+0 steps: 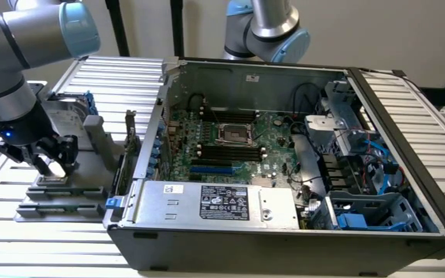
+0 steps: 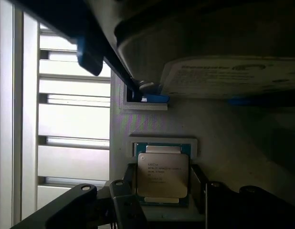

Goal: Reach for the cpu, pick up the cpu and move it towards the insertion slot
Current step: 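Pick up the cpu and move it towards the insertion slot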

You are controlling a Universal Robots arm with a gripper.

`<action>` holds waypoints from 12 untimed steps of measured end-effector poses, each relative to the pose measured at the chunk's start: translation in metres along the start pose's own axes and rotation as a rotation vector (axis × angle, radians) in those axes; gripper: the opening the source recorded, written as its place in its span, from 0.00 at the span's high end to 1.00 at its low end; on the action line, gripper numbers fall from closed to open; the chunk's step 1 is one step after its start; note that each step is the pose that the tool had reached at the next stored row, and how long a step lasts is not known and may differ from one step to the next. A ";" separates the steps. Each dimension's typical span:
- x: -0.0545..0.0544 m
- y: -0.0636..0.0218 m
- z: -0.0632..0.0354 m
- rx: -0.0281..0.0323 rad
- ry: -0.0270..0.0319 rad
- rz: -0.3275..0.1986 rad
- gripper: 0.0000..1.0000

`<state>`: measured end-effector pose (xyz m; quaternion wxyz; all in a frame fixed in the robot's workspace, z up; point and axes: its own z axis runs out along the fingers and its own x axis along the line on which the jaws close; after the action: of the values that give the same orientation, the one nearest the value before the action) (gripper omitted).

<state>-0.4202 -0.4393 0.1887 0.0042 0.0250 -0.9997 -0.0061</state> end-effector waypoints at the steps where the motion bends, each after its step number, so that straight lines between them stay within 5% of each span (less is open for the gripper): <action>1: 0.000 0.0000 -0.0011 0.0001 0.0001 0.000 0.46; 12: 0.000 0.0004 -0.0300 -0.0001 0.0024 0.000 0.46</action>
<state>-0.4202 -0.4393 0.2187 0.0054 0.0249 -0.9997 -0.0062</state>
